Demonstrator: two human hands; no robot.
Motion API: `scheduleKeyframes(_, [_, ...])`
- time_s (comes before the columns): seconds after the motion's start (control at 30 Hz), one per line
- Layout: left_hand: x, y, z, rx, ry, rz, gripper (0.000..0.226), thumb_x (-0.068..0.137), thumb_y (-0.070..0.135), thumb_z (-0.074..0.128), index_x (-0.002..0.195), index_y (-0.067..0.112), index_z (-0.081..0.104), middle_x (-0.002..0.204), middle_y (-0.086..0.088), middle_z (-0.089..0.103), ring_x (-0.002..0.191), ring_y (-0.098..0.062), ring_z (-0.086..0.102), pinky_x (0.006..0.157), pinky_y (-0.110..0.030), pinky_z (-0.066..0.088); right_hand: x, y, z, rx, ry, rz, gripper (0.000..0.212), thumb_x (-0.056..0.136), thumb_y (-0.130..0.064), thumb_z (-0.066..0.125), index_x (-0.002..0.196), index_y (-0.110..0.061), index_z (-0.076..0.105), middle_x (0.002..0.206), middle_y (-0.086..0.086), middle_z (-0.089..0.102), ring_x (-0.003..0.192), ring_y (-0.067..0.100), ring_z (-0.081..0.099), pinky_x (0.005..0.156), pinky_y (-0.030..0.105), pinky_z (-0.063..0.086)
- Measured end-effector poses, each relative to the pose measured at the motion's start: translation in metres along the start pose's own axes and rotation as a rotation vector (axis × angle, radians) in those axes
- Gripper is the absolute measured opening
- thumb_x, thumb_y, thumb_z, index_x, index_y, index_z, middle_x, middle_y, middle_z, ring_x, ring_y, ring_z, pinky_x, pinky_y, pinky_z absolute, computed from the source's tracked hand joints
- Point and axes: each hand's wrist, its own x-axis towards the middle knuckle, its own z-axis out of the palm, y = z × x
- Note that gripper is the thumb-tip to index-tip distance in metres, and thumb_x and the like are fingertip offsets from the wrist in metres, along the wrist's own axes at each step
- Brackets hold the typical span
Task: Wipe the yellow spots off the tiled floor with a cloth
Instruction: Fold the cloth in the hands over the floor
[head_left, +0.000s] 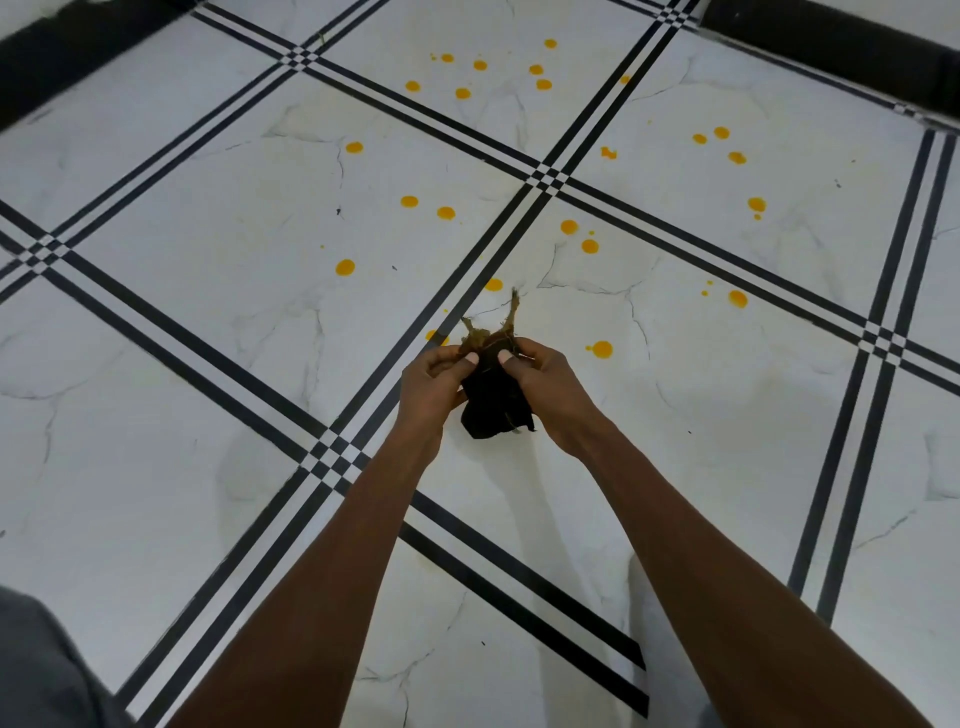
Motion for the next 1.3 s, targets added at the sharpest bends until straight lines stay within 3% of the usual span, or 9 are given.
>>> scheduleKeyframes(0.17, [-0.001, 0.006, 0.009, -0.138, -0.089, -0.072, 0.036, 0.104, 0.037, 0.059, 0.130, 0.013, 0.068, 0.122, -0.008, 0.076, 0.114, -0.022, 0.074, 0.094, -0.039, 0.061, 0.000, -0.028, 0.009, -0.529, -0.248, -0.185, 0.045, 0.102, -0.005, 0.043, 0.146, -0.012, 0.049, 0.138, 0.014, 0.057, 0.121, 0.027, 0.058, 0.099, 0.036, 0.050])
scheduleKeyframes(0.27, [-0.001, 0.009, 0.008, -0.187, -0.136, -0.066, 0.043, 0.101, 0.043, 0.062, 0.133, 0.015, 0.069, 0.125, -0.007, 0.076, 0.115, -0.021, 0.074, 0.098, -0.043, 0.060, 0.000, -0.036, 0.015, -0.715, -0.350, -0.235, 0.054, 0.101, -0.007, 0.041, 0.155, -0.012, 0.040, 0.152, 0.017, 0.043, 0.133, 0.031, 0.050, 0.112, 0.046, 0.047])
scheduleKeyframes(0.43, [0.003, 0.007, -0.001, -0.187, -0.063, -0.087, 0.031, 0.103, 0.022, 0.061, 0.129, 0.007, 0.069, 0.124, -0.014, 0.074, 0.119, -0.030, 0.071, 0.110, -0.049, 0.053, -0.002, -0.037, 0.004, -0.519, -0.129, -0.203, 0.039, 0.107, -0.010, 0.043, 0.141, -0.017, 0.061, 0.136, 0.010, 0.066, 0.118, 0.020, 0.062, 0.103, 0.029, 0.046])
scheduleKeyframes(0.57, [-0.002, 0.009, -0.002, -0.128, -0.127, -0.057, 0.033, 0.103, 0.027, 0.062, 0.130, 0.010, 0.069, 0.126, -0.010, 0.074, 0.119, -0.026, 0.071, 0.106, -0.043, 0.056, 0.000, -0.019, 0.000, -0.211, 0.014, -0.153, 0.029, 0.097, -0.034, 0.067, 0.122, -0.020, 0.074, 0.115, -0.001, 0.078, 0.110, 0.019, 0.073, 0.102, 0.047, 0.059])
scheduleKeyframes(0.67, [-0.004, 0.011, -0.003, -0.106, -0.131, -0.049, 0.031, 0.100, 0.027, 0.067, 0.126, 0.011, 0.073, 0.121, -0.006, 0.077, 0.115, -0.018, 0.073, 0.100, -0.036, 0.058, -0.004, -0.013, -0.002, -0.120, -0.002, -0.144, 0.031, 0.093, -0.035, 0.075, 0.119, -0.017, 0.078, 0.106, 0.002, 0.081, 0.102, 0.021, 0.078, 0.097, 0.048, 0.062])
scheduleKeyframes(0.83, [-0.005, 0.010, -0.002, -0.020, -0.098, 0.011, 0.016, 0.100, 0.021, 0.066, 0.110, 0.013, 0.076, 0.103, -0.001, 0.080, 0.100, -0.012, 0.076, 0.073, -0.020, 0.061, -0.007, -0.004, 0.000, -0.235, 0.059, -0.173, 0.027, 0.103, -0.027, 0.063, 0.118, -0.011, 0.078, 0.103, 0.010, 0.080, 0.099, 0.027, 0.077, 0.093, 0.048, 0.063])
scheduleKeyframes(1.03, [0.005, 0.007, 0.013, -0.040, -0.030, -0.048, 0.028, 0.110, 0.029, 0.046, 0.131, 0.014, 0.058, 0.120, -0.004, 0.067, 0.108, -0.016, 0.066, 0.083, -0.029, 0.058, -0.018, -0.008, -0.040, 0.303, 0.213, 0.085, 0.023, 0.110, -0.022, 0.045, 0.100, -0.018, 0.066, 0.101, 0.006, 0.075, 0.093, 0.025, 0.073, 0.071, 0.035, 0.062])
scheduleKeyframes(1.17, [0.015, 0.009, 0.037, 0.016, -0.111, -0.095, 0.030, 0.108, 0.023, 0.051, 0.134, 0.008, 0.057, 0.131, -0.012, 0.067, 0.117, -0.025, 0.067, 0.095, -0.040, 0.060, -0.023, -0.018, -0.085, 0.192, 0.421, -0.024, 0.026, 0.111, -0.029, 0.043, 0.101, -0.021, 0.066, 0.103, 0.002, 0.073, 0.098, 0.019, 0.069, 0.074, 0.029, 0.056])
scheduleKeyframes(1.3, [0.019, 0.011, 0.072, 0.053, -0.152, -0.076, 0.032, 0.104, 0.021, 0.060, 0.134, 0.009, 0.055, 0.127, -0.014, 0.068, 0.105, -0.024, 0.070, 0.084, -0.031, 0.061, -0.016, -0.050, -0.116, -0.218, 0.494, -0.237, 0.031, 0.110, -0.032, 0.042, 0.126, -0.020, 0.065, 0.116, 0.004, 0.070, 0.107, 0.022, 0.065, 0.091, 0.037, 0.054])
